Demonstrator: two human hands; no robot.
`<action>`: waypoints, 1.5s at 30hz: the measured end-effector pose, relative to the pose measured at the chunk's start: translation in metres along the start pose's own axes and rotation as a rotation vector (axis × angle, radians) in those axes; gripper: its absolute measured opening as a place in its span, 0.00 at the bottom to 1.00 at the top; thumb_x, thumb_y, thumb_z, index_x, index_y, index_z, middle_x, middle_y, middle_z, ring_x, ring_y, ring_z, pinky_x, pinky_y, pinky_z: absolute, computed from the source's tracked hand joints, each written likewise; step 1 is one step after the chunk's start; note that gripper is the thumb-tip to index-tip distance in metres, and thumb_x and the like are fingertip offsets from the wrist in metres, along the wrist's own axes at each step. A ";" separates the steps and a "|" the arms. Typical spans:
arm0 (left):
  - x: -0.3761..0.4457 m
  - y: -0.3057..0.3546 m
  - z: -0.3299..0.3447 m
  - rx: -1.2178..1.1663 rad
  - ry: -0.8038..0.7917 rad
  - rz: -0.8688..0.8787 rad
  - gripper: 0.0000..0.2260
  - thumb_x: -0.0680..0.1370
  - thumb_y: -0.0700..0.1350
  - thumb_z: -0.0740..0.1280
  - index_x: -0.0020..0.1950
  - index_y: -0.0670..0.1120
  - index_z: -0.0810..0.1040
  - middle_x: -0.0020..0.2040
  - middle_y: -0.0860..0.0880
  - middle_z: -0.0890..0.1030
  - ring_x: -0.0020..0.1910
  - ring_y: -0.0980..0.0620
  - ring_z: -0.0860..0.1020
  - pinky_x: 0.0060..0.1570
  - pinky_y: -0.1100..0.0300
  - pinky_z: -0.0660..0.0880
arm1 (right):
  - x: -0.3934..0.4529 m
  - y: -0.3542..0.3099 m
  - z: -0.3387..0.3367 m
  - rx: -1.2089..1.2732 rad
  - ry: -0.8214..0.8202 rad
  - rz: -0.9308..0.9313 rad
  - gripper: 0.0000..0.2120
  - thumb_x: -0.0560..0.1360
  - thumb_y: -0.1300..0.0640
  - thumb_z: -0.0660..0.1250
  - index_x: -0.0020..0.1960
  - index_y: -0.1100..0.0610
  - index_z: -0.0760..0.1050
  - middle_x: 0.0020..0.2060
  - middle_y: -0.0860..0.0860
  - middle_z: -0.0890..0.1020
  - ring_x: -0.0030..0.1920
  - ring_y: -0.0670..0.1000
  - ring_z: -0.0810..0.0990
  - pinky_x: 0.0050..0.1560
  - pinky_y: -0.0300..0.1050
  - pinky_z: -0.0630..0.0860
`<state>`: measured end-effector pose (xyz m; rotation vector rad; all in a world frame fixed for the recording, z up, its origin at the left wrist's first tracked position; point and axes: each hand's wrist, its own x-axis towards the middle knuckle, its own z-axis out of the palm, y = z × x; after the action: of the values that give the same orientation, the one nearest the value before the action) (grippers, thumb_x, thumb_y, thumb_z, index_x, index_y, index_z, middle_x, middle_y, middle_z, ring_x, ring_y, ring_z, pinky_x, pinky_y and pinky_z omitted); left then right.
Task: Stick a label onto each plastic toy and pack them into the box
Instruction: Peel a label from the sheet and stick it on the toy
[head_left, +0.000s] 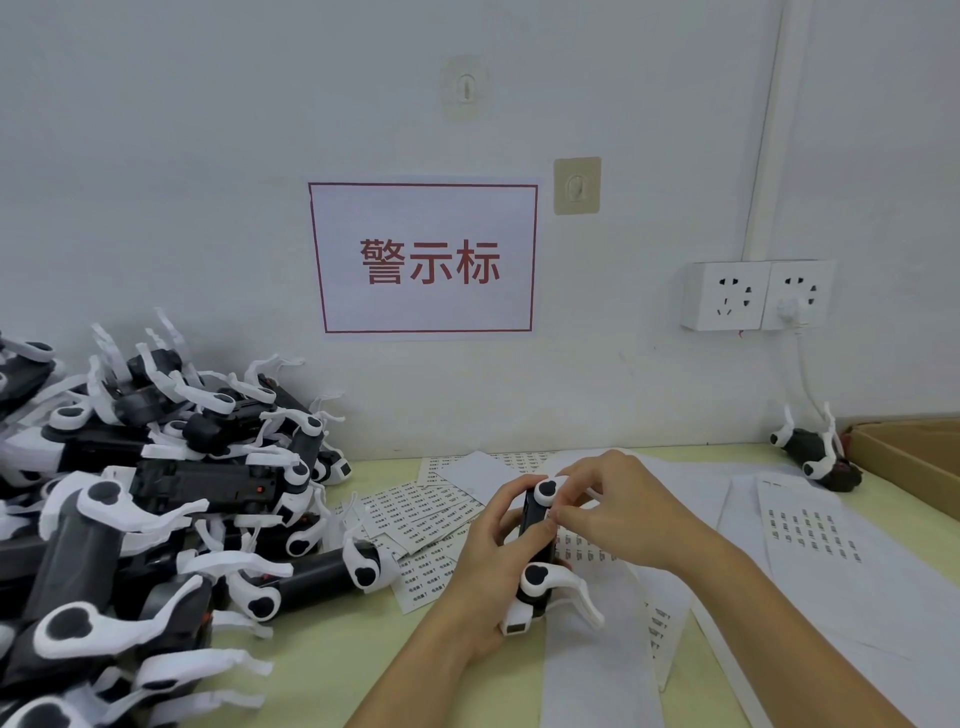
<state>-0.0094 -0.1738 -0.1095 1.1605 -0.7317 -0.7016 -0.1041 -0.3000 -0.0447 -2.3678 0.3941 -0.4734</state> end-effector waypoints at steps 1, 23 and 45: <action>0.000 0.000 0.000 0.005 0.000 0.003 0.24 0.66 0.51 0.76 0.62 0.57 0.79 0.56 0.43 0.83 0.44 0.41 0.80 0.52 0.45 0.77 | 0.000 0.000 0.000 -0.001 0.000 -0.002 0.09 0.71 0.58 0.70 0.34 0.50 0.84 0.40 0.48 0.83 0.48 0.51 0.81 0.55 0.51 0.79; 0.003 -0.003 -0.001 -0.008 0.019 0.006 0.24 0.65 0.50 0.75 0.61 0.58 0.79 0.55 0.44 0.83 0.43 0.42 0.80 0.50 0.47 0.76 | 0.002 0.000 0.004 -0.044 0.051 -0.036 0.08 0.70 0.58 0.71 0.34 0.50 0.83 0.41 0.44 0.83 0.45 0.39 0.81 0.49 0.42 0.80; 0.005 -0.007 -0.003 0.001 0.046 0.006 0.22 0.68 0.47 0.73 0.62 0.57 0.79 0.55 0.45 0.83 0.45 0.44 0.80 0.51 0.46 0.76 | 0.005 -0.004 0.011 -0.204 0.110 0.058 0.03 0.69 0.52 0.70 0.40 0.49 0.83 0.49 0.46 0.82 0.50 0.48 0.81 0.53 0.50 0.80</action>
<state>-0.0053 -0.1778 -0.1166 1.1710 -0.6965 -0.6675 -0.0937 -0.2928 -0.0486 -2.5250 0.5846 -0.5605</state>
